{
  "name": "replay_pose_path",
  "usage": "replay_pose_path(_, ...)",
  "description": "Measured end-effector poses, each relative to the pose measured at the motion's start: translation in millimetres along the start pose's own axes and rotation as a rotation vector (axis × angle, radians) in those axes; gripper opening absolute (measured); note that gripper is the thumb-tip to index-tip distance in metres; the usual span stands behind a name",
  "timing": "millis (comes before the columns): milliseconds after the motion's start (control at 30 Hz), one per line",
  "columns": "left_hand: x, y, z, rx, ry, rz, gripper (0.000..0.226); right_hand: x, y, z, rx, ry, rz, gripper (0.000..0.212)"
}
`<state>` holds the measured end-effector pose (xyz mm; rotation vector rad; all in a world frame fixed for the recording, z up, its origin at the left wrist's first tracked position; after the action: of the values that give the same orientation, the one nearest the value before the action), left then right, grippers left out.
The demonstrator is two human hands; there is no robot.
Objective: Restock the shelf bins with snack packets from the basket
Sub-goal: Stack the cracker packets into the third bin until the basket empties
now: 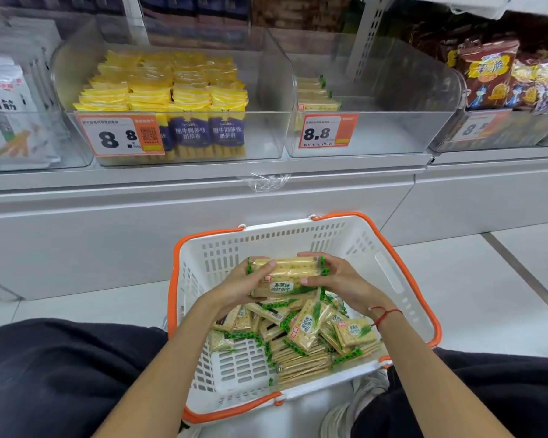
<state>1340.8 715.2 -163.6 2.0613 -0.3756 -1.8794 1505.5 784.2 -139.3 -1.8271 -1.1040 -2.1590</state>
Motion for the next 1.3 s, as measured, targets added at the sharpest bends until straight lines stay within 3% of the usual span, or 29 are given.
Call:
replay_pose_path(67, 14.6, -3.0, -1.7, 0.000, 0.051, 0.037, 0.036, -12.5, -8.4, 2.2, -0.013, -0.071, -0.036, 0.057)
replay_pose_path(167, 29.2, -9.5, -3.4, 0.011, 0.133, 0.069, 0.059, -35.6, -25.2, 7.8, -0.049, -0.098, -0.102, 0.067)
replay_pose_path(267, 39.6, -18.6, -3.7, 0.069, 0.041, 0.061, 0.078, -63.3, -38.9, 11.6, -0.106, -0.038, -0.221, 0.113)
replay_pose_path(300, 43.6, -20.9, -2.4, 0.081, 0.012, 0.054, 0.083, -68.2, -40.5, 9.3, -0.113, -0.014, -0.251, 0.118)
replay_pose_path(400, 61.1, -27.5, 10.1, -0.018, 0.065, 0.098, 0.091, -84.4, -50.5, 0.5, -0.084, 0.037, -0.296, 0.108)
replay_pose_path(467, 72.2, -28.9, 20.6, -0.143, 0.192, 0.147, 0.068, -88.4, -56.0, -1.8, -0.133, 0.087, -0.296, 0.084)
replay_pose_path(533, 81.7, -29.3, 31.2, -0.253, 0.328, 0.153, 0.051, -95.5, -57.1, 15.4, -0.337, 0.448, -0.287, 0.060)
replay_pose_path(567, 82.4, -27.8, 36.0, -0.300, 0.365, 0.143, 0.051, -103.7, -58.0, 21.2, -0.348, 0.707, -0.290, 0.056)
replay_pose_path(633, 83.3, -25.3, 43.9, -0.365, 0.393, 0.130, 0.050, -127.8, -55.6, 16.8, -0.188, 1.106, -0.316, 0.073)
replay_pose_path(700, 82.8, -23.0, 48.5, -0.396, 0.405, 0.131, 0.049, -145.0, -50.4, 11.6, -0.124, 1.240, -0.366, 0.096)
replay_pose_path(767, 81.5, -21.1, 52.4, -0.414, 0.409, 0.124, 0.049, -135.7, -50.1, 9.0, -0.252, 1.302, -0.332, 0.107)
replay_pose_path(833, 81.6, -19.5, 55.5, -0.435, 0.426, 0.129, 0.046, -122.4, -47.9, 2.1, -0.339, 1.388, -0.300, 0.105)
replay_pose_path(900, 80.2, -17.2, 55.2, -0.452, 0.446, 0.146, 0.037, -120.6, -48.3, -2.9, -0.336, 1.445, -0.287, 0.089)
replay_pose_path(967, 76.3, -13.2, 52.4, -0.447, 0.456, 0.156, 0.035, -121.4, -46.1, -6.5, -0.275, 1.377, -0.316, 0.070)
replay_pose_path(1100, 65.5, -0.5, 51.8, -0.458, 0.436, 0.125, 0.037, -110.2, -37.6, -10.3, -0.073, 0.806, -0.347, 0.030)
replay_pose_path(1300, 35.6, 20.1, 59.6, -0.527, 0.253, -0.029, 0.047, -46.6, -12.6, -9.5, 0.102, 0.281, -0.238, 0.020)
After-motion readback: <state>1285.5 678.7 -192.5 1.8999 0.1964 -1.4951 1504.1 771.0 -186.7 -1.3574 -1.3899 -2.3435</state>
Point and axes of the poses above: each hand's wrist, its own y-axis away from the middle knuckle, its own z-axis out of the back of the hand, x = y × z, the point moved 7 cm from there along -y, towards the middle knuckle, and after that the axes turned 6 degrees about -z, right-handed, at the moved point
